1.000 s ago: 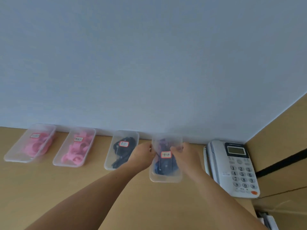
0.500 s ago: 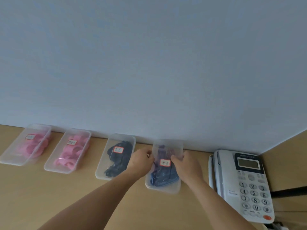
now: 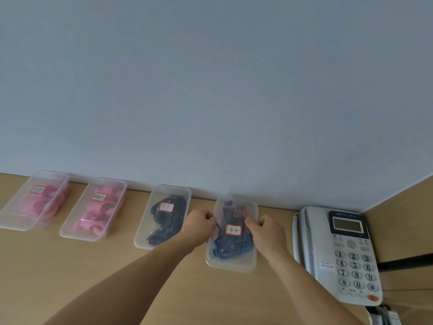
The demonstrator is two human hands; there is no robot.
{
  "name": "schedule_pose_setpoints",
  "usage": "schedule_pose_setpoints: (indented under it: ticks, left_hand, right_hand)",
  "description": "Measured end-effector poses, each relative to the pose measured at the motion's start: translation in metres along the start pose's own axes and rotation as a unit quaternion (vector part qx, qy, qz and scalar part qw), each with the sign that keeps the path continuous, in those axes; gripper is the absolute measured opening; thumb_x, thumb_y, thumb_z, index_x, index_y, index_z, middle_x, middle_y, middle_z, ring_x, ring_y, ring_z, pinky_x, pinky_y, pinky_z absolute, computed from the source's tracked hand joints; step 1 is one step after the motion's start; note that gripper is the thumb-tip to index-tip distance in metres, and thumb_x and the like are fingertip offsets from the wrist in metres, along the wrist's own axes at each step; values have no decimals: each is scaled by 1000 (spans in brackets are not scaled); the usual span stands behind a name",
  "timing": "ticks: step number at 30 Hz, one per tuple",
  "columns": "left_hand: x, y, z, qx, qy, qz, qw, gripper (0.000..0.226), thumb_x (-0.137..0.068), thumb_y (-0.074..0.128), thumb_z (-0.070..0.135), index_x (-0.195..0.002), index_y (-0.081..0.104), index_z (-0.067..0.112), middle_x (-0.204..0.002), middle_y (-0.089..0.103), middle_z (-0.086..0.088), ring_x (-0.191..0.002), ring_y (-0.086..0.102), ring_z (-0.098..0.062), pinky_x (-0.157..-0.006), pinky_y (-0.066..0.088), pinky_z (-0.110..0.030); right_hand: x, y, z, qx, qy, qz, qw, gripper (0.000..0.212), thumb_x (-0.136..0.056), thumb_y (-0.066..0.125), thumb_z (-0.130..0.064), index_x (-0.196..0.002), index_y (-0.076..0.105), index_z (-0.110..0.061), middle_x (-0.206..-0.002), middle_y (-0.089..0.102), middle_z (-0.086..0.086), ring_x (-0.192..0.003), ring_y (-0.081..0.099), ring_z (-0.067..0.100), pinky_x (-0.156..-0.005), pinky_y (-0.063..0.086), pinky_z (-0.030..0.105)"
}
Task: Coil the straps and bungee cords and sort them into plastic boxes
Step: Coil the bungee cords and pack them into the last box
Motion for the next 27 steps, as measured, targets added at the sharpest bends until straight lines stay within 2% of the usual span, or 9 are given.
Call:
schedule_pose_setpoints:
  ticks: [4,9,12,15,18,20,22,25,27]
  left_hand:
    - [-4,-2,3,13,-6,-1,1000,18,-97,49,17,-87,62,11,-91,70,-14,-85,70,-32,-73,61,-46]
    - [-7,5,-9,55,-24,-3,998,17,-99,50,24,-91,63,19,-86,69,-4,-77,69,-21,-67,63,-39]
    - [-9,1,0,-53,47,57,996,27,-97,52,23,-124,55,20,-114,63,0,-98,64,-19,-85,57,-35]
    - [4,12,30,-245,229,119,935,62,-90,60,18,-145,34,27,-142,43,-1,-127,45,-23,-101,43,-34]
    - [32,32,57,-382,420,113,815,62,-69,81,20,-127,61,13,-130,60,-7,-124,56,-28,-98,51,-36]
    - [38,38,63,-401,471,111,778,46,-66,84,19,-109,72,7,-112,69,-8,-115,64,-28,-92,55,-35]
    - [34,45,65,-399,445,82,798,33,-84,68,21,-114,69,5,-118,65,-10,-125,57,-29,-101,50,-36]
    - [27,57,59,-382,360,58,849,54,-97,21,30,-120,61,2,-138,52,-16,-140,37,-30,-119,28,-39]
    - [28,60,58,-362,358,82,857,57,-97,19,31,-121,60,1,-145,48,-19,-145,31,-32,-123,20,-40]
  right_hand:
    - [-5,-3,-3,15,0,7,1000,33,-91,60,-44,-80,54,-13,-77,62,1,-67,58,16,-50,36,27]
    - [-4,-4,2,7,12,41,999,35,-87,65,-46,-92,49,-15,-83,57,-7,-73,57,13,-57,40,29]
    - [-3,-1,5,-12,4,28,1000,32,-88,64,-45,-97,50,-18,-87,60,-6,-75,58,11,-59,44,28]
    - [-4,-1,2,-5,-12,22,1000,28,-90,63,-44,-92,54,-18,-83,61,-5,-73,59,10,-57,45,27]
    - [-3,-2,0,10,-23,27,999,28,-90,64,-45,-93,53,-19,-81,60,-8,-71,56,6,-54,41,23]
    - [-3,-2,0,15,-25,35,999,29,-89,64,-46,-92,52,-20,-79,59,-9,-70,56,6,-54,39,24]
    - [-2,-2,2,12,-24,40,999,29,-88,65,-46,-93,53,-20,-79,59,-9,-72,57,10,-58,42,27]
    - [-1,0,5,-12,-30,40,999,28,-87,67,-46,-95,53,-23,-80,60,-11,-74,59,9,-63,44,27]
    - [0,1,8,-39,-35,31,998,26,-87,67,-46,-94,54,-25,-80,61,-12,-73,58,2,-59,42,19]
Point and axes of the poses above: each hand's wrist, its own x-axis away from the middle knuckle, its own y-axis out of the palm, z = x × y, the point moved 8 cm from there along -x, towards the middle knuckle
